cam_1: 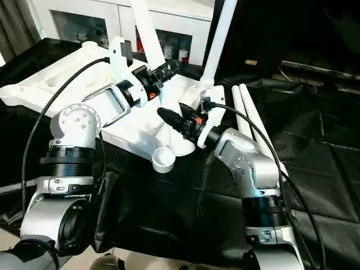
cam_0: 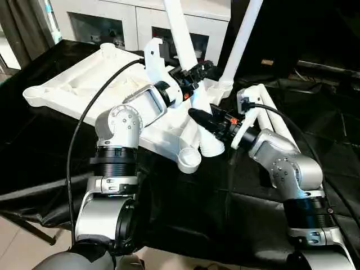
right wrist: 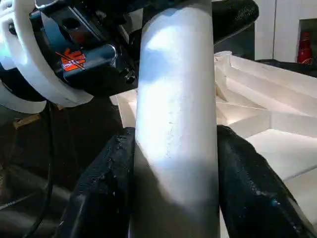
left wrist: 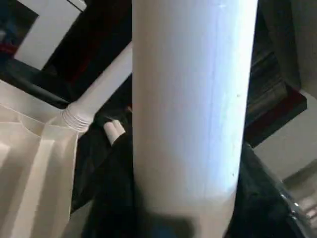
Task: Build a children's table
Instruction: Pick table leg
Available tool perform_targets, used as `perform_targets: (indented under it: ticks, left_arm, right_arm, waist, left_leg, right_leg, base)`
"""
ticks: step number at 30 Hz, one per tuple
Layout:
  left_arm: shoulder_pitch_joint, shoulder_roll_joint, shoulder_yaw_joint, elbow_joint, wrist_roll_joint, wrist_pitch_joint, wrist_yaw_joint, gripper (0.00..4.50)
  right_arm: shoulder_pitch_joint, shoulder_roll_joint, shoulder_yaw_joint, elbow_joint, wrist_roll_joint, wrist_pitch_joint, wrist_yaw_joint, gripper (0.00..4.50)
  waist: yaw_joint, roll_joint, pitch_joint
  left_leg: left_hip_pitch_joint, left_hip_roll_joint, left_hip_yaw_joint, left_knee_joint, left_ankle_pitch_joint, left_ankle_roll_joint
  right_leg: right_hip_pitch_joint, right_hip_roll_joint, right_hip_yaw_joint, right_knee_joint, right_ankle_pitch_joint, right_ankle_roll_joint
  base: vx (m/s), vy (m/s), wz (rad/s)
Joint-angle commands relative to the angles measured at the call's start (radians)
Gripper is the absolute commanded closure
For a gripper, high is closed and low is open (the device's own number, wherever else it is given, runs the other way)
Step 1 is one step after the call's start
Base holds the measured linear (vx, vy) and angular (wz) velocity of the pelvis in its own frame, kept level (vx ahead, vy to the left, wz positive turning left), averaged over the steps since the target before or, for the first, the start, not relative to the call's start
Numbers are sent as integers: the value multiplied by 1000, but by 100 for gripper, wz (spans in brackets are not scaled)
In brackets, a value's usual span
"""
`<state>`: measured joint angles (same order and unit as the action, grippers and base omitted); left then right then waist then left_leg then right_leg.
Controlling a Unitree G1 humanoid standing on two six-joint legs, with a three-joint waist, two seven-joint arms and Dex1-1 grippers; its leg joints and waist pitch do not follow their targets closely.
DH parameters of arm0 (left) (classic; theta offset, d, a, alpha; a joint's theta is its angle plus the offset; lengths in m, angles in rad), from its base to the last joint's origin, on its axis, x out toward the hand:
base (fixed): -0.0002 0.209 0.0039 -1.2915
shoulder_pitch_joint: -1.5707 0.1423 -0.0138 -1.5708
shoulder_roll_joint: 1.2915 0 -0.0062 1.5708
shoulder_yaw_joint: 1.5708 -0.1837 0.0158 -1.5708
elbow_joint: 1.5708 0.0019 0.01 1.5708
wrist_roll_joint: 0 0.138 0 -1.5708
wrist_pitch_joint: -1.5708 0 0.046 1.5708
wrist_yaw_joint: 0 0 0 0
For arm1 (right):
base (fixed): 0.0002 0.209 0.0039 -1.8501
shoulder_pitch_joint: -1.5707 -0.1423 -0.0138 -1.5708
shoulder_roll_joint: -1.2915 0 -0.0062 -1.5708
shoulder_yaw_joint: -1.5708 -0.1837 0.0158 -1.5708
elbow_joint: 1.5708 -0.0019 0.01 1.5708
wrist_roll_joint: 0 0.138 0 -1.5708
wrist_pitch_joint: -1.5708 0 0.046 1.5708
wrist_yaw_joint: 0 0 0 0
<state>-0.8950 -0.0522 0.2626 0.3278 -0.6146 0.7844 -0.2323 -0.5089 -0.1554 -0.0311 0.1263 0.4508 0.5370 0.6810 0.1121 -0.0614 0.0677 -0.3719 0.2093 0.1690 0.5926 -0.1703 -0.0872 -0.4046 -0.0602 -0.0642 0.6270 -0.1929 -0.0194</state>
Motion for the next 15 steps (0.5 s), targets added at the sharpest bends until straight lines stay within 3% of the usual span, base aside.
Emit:
perform_targets:
  ticks: [1, 5, 6, 9, 10, 13, 15]
  left_arm:
    - [2, -7, -25, -21, 7, -8, 0, 259]
    - [13, 6, -52, -41, 6, -10, -52, 266]
    - [15, 8, -57, -45, 7, -11, -61, 266]
    - [31, 42, -106, -70, 15, -24, -155, 266]
    - [42, 70, -126, -90, -5, -8, -231, 266]
    - [53, 104, -154, -111, -20, 2, -315, 266]
    - [69, 168, -192, -150, -62, 29, -467, 266]
  right_arm:
    - [-14, -5, 4, 17, -17, -12, -12, 264]
    - [-18, -5, 0, 30, -8, 5, -20, 264]
    - [-19, -2, -6, 32, 6, 16, -17, 208]
    - [-18, -13, -1, 13, 26, 46, 11, 185]
    - [-23, -32, 9, 19, 30, 87, 26, 161]
    - [-21, -58, 11, 14, 64, 137, 76, 152]
    - [-18, -102, -7, -6, 145, 227, 165, 152]
  waist:
    - [-1, -3, -78]
    - [-1, -5, -78]
    - [-1, -4, -78]
    - [-2, -2, -79]
    - [-1, -2, -78]
    - [-1, -2, -76]
    - [0, -5, -77]
  left_leg:
    - [7, 13, 2, -58, -87, 21]
    - [7, 12, 3, -57, -79, 23]
    - [8, 13, 3, -57, -81, 25]
    - [9, 16, 3, -58, -82, 23]
    - [10, 15, 2, -59, -80, 20]
    - [10, 16, 4, -60, -88, 17]
    - [11, 14, 4, -60, -88, 23]
  right_leg:
    - [66, -68, 46, -73, -89, -158]
    - [67, -68, 47, -72, -81, -159]
    - [66, -68, 47, -73, -83, -161]
    - [64, -68, 47, -71, -82, -165]
    - [66, -68, 47, -70, -82, -167]
    - [65, -69, 48, -70, -88, -170]
    - [68, -68, 48, -69, -95, -172]
  base:
    - [0, 0, 0]
    - [0, 0, 0]
    - [0, 0, 0]
    - [0, 0, 0]
    - [0, 0, 0]
    - [0, 0, 0]
    - [0, 0, 0]
